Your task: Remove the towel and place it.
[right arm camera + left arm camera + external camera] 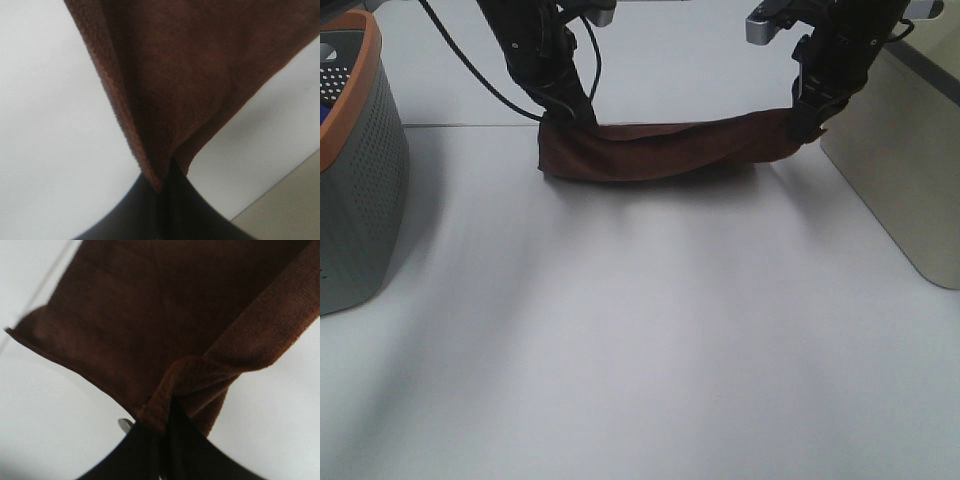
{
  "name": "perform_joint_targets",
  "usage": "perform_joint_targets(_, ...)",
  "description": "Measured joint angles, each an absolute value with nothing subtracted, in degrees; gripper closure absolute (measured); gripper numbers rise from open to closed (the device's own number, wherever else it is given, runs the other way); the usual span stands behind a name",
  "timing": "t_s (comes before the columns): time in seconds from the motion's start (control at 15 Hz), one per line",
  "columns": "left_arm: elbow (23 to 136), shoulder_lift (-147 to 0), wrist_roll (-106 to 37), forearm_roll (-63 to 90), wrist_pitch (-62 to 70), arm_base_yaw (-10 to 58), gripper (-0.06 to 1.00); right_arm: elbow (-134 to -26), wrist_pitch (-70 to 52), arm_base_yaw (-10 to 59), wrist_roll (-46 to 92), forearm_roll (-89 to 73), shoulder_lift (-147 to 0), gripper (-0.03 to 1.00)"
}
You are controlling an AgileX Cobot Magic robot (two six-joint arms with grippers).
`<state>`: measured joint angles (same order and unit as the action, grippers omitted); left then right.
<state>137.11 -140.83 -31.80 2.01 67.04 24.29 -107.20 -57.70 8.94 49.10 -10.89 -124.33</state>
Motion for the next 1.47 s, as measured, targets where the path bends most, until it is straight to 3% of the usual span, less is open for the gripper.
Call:
perform_joint_targets(0.4, 130.9, -141.2, -35.2, 9.2, 69.6, 24.2, 0.94, -107.3, -62.0, 8.9, 48.3, -15.7, -124.7, 0.97)
perform_joint_targets(0.67, 121.6, -137.7, -34.8, 9.2, 69.6, 24.2, 0.94, -99.5, -62.0, 8.9, 47.8, -17.6, -124.9, 0.97)
perform_joint_targets(1.2, 107.1, -131.9, -35.3, 7.5, 69.6, 24.2, 0.94, -93.9, -62.1, 8.9, 43.0, -18.1, -124.0, 0.97)
perform_joint_targets(1.47, 104.5, -131.8, -35.9, 8.5, 69.6, 24.4, 0.94, -85.9, -62.1, 9.0, 43.0, -19.1, -121.5, 0.97)
